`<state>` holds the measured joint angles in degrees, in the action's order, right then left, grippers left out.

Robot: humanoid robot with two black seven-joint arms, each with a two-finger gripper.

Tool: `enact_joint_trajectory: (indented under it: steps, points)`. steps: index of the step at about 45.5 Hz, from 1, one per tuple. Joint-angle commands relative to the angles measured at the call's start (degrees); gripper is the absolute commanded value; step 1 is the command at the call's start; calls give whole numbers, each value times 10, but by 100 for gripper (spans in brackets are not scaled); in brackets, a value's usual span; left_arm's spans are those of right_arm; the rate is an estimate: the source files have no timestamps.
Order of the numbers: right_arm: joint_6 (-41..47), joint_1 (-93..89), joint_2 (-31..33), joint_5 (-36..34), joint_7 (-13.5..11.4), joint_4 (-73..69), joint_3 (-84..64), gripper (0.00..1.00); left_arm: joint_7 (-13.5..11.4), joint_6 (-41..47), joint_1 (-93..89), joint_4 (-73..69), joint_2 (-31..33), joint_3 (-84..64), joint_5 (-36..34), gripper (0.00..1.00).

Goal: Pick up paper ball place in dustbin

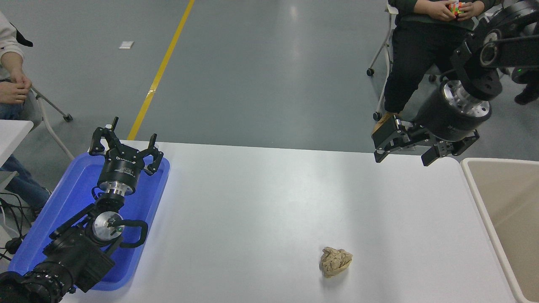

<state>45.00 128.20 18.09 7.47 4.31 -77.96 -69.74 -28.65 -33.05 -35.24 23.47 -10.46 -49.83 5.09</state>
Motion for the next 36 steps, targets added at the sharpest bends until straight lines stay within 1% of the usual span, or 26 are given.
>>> enact_joint_trajectory:
  steps: [1,36]
  points:
    - [0,-1,-7,-2,0,0,0,100,0,0,0,0,0,0,0,100]
    - [0,-12,-22,-4,0,24,12,100,0,0,0,0,0,0,-1,100]
